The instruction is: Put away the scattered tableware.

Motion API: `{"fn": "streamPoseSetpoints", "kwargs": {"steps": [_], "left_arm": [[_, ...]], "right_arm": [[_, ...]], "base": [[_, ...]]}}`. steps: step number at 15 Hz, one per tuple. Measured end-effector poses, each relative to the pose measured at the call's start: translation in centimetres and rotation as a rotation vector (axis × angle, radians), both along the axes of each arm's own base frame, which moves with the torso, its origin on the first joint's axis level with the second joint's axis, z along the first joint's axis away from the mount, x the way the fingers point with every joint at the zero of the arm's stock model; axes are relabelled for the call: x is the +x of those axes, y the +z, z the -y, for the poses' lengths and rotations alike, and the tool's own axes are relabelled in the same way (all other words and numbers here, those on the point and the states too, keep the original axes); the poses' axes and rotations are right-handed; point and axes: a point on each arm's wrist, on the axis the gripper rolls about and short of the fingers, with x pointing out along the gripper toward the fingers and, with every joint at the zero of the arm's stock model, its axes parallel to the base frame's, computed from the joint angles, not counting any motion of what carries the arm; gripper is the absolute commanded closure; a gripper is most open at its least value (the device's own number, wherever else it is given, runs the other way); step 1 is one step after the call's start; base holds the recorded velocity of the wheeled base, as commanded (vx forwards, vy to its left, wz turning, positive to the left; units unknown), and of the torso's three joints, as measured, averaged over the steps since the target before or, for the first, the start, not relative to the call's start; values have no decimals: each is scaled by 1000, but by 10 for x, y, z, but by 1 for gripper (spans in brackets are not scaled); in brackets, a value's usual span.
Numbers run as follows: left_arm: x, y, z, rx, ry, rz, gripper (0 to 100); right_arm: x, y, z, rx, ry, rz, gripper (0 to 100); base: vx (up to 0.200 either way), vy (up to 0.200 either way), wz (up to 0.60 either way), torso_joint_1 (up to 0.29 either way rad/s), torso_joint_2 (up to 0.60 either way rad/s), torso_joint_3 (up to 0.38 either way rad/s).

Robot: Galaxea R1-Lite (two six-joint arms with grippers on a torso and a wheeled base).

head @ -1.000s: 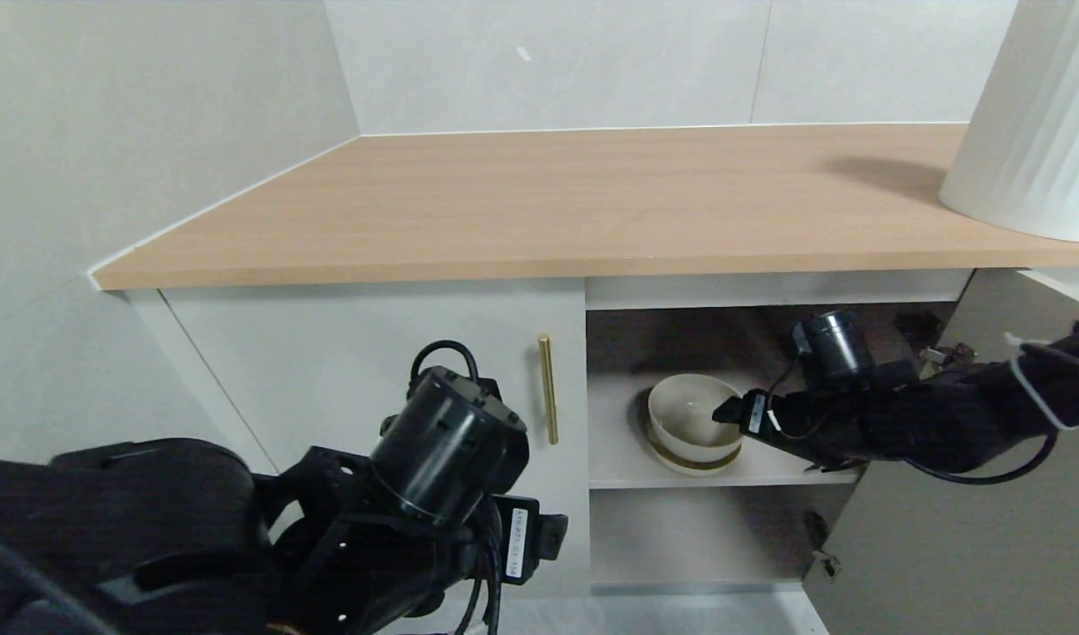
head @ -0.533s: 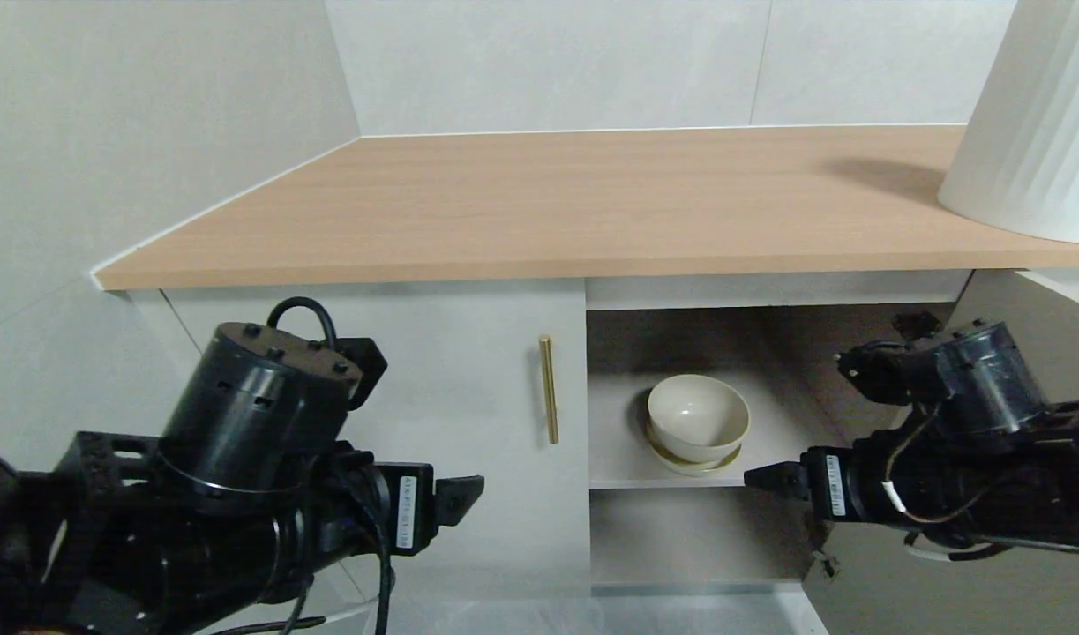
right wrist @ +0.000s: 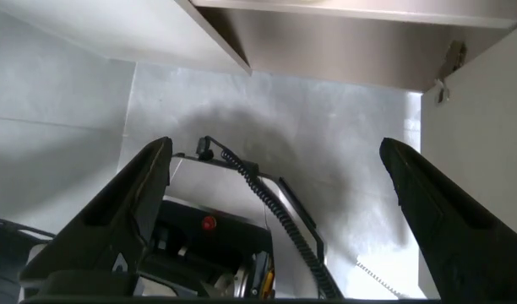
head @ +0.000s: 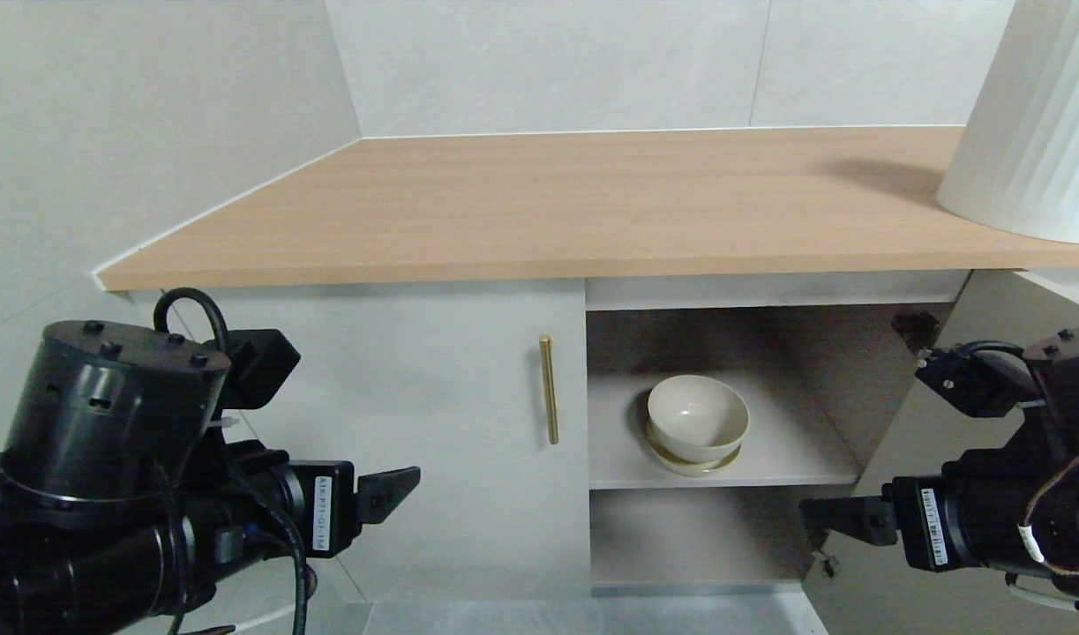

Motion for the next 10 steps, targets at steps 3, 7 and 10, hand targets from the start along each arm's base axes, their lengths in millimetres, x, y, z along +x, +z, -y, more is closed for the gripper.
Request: {"fn": "streamPoseSetpoints", "kwargs": {"steps": [3,7,10], "left_arm": [[0,-1,-1,4,1,-4,0],[-1,-1,-1,8,-1,-4,0],[-1,-2,0,9,-6,-5,0]], "right_arm": [[-4,1,1,-5,4,-5,0],[-4,1,0,-6,12,-4,0],[-6,1,0,-12,19,-1,0]], "base": [[0,0,0,0,0,0],[-200,0,0,6,2,0],[-200,0,0,-5,1,4]]}}
